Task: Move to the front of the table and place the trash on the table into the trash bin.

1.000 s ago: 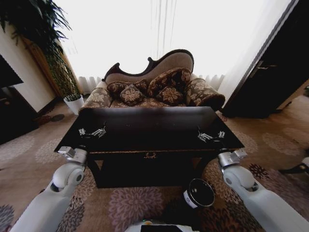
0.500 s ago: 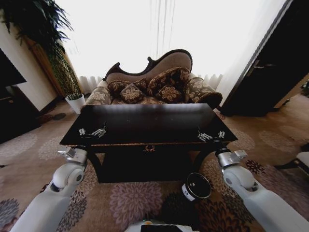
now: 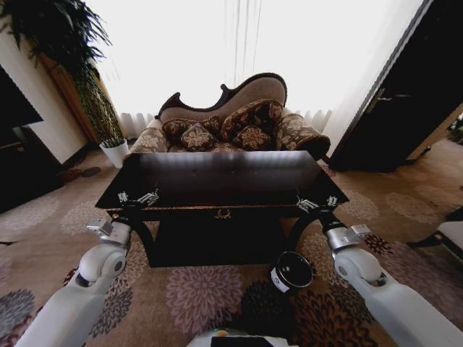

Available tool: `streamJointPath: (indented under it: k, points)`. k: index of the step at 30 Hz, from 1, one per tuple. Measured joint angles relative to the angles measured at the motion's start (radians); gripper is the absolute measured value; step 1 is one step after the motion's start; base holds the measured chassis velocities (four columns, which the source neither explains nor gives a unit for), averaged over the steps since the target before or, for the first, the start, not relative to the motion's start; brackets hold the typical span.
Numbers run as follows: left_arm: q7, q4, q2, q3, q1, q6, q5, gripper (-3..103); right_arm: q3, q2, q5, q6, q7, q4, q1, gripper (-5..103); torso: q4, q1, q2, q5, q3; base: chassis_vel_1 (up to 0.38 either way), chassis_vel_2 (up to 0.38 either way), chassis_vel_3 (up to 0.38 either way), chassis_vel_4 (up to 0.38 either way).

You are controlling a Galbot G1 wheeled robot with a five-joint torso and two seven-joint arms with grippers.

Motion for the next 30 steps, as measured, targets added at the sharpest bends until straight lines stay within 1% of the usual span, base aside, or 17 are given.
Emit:
streamJointPath:
  k: [15, 30]
  points:
    - [0.0, 0.0, 0.0, 0.0, 0.0, 0.0, 0.0, 100, 0.0, 0.0, 0.0, 0.0, 0.0, 0.0, 0.0, 100, -0.0001, -0.001, 0.0, 0.0, 0.0, 0.128, -0.134, -0.134, 0.127]
    - [0.0, 0.0, 0.0, 0.0, 0.0, 0.0, 0.0, 100, 0.0, 0.0, 0.0, 0.0, 0.0, 0.0, 0.0, 100, -0.0001, 0.0, 0.0, 0.0, 0.0, 0.098, -0.094, -0.098, 0.112]
